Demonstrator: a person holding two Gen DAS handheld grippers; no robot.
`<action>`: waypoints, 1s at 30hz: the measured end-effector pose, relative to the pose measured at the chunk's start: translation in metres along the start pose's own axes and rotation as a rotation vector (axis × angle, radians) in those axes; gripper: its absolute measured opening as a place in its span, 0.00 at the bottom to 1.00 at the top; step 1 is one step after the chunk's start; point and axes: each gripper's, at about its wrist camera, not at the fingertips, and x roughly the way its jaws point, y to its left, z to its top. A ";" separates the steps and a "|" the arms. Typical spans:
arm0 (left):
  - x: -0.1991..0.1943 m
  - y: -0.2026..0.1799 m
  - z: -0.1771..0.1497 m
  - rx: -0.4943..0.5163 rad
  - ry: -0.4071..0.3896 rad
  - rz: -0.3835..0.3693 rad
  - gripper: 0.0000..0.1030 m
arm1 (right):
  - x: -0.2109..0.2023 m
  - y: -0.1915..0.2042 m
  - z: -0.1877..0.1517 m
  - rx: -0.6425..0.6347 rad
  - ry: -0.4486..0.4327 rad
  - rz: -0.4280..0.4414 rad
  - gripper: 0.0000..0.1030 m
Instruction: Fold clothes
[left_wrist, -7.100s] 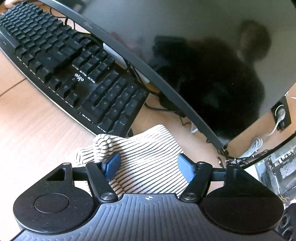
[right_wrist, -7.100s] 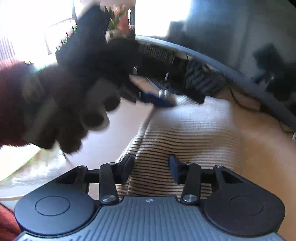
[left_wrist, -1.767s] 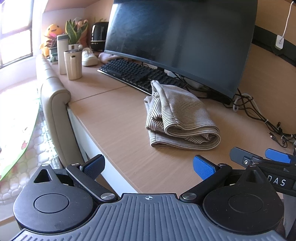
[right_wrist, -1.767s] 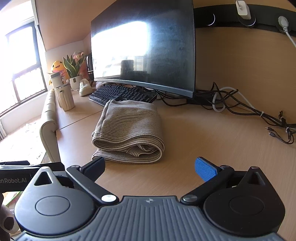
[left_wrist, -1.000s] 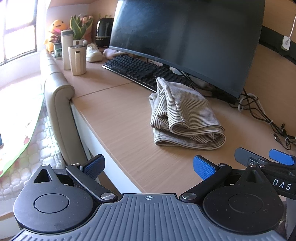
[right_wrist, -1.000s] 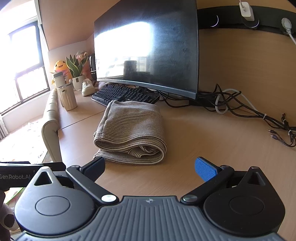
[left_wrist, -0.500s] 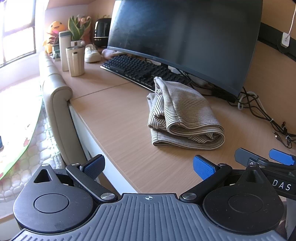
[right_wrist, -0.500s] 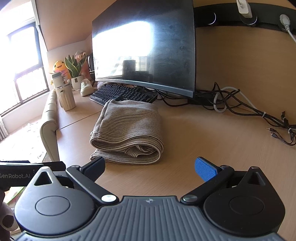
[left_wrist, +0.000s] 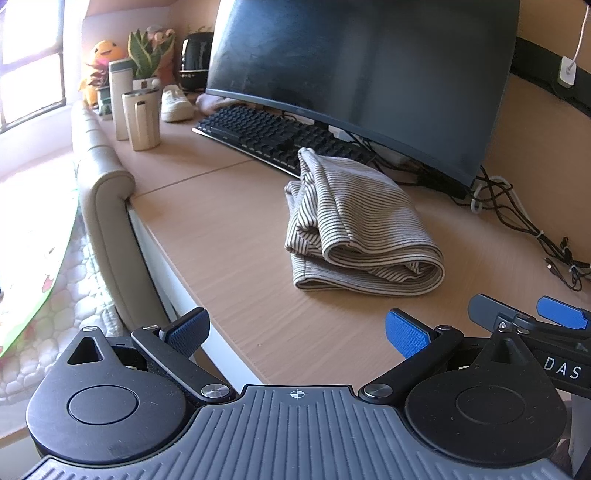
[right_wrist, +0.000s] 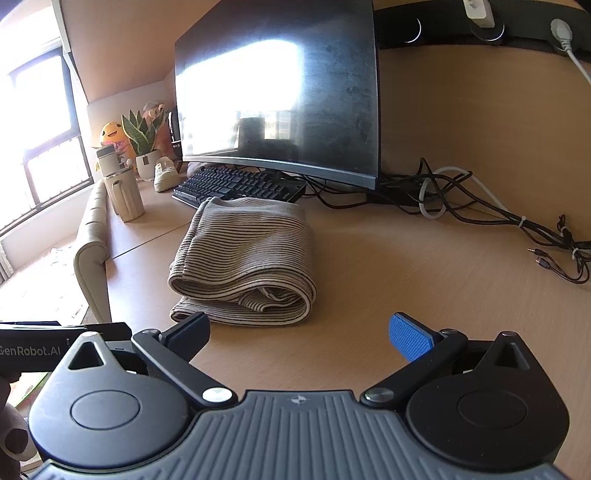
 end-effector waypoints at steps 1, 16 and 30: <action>0.000 0.000 0.000 0.000 0.001 -0.001 1.00 | 0.000 0.000 0.000 0.002 0.001 0.000 1.00; 0.002 0.002 0.001 -0.007 0.006 0.005 1.00 | 0.004 -0.001 -0.001 0.005 0.008 0.010 1.00; 0.003 0.003 0.000 -0.021 0.006 0.002 1.00 | 0.006 0.001 -0.002 0.000 0.010 0.010 1.00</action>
